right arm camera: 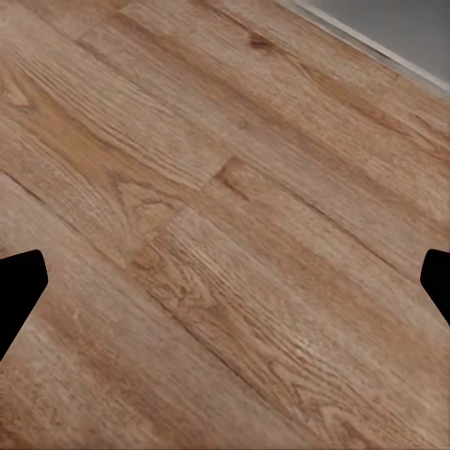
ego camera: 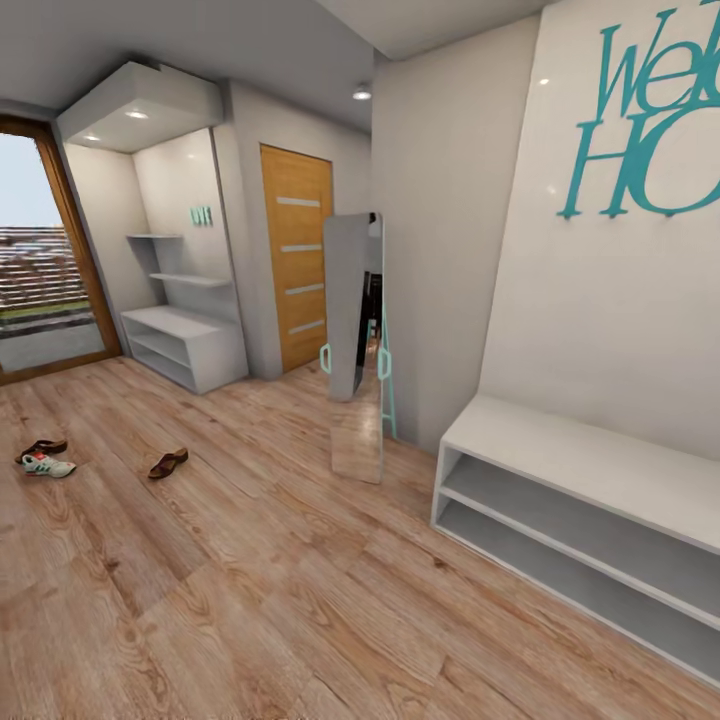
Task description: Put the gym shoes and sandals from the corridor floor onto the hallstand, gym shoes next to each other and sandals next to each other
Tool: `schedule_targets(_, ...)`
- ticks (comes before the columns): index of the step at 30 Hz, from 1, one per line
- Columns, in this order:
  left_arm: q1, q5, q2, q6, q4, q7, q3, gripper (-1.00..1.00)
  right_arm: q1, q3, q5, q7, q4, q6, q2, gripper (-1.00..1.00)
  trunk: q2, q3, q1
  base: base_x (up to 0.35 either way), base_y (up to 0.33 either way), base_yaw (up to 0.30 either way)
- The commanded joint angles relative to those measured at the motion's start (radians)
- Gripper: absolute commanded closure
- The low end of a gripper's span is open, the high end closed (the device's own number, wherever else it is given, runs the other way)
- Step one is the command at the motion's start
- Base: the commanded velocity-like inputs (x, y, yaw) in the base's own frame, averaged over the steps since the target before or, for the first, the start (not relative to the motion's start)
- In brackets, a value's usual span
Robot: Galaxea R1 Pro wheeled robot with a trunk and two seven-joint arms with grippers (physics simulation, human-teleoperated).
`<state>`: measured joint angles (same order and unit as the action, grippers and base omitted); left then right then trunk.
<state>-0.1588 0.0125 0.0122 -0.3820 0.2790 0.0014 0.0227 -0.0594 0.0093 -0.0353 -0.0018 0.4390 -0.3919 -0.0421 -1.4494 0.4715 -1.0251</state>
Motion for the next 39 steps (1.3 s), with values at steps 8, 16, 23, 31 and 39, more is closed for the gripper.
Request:
schedule_targets(8,-0.001,0.000,-0.002,-0.004,-0.001,-0.008,0.001,-1.00,0.000,0.001,-0.004,-0.001,0.000,-0.003,0.001,-1.00,-0.001,0.009,0.000,0.000,0.000,0.186)
schedule_targets(16,-0.001,-0.003,-0.004,-0.005,-0.001,-0.015,-0.002,-1.00,0.000,0.001,-0.005,-0.001,-0.002,-0.003,0.001,-1.00,-0.001,0.018,0.000,0.002,0.000,0.195)
schedule_targets(23,-0.001,0.000,-0.002,-0.005,-0.001,-0.015,0.000,-1.00,0.000,0.001,-0.006,-0.001,-0.002,-0.003,0.001,-1.00,-0.001,0.026,0.000,0.101,0.065,0.183)
schedule_targets(31,-0.001,0.001,0.000,-0.005,-0.001,-0.015,0.002,-1.00,0.000,0.001,-0.006,0.000,-0.002,-0.002,0.001,-1.00,-0.001,0.037,0.000,0.221,0.200,0.173)
schedule_targets(39,-0.001,0.001,0.001,-0.005,-0.001,-0.015,0.003,-1.00,0.000,0.003,-0.006,0.003,-0.002,-0.003,0.001,-1.00,-0.001,0.047,0.000,0.232,0.240,0.164)
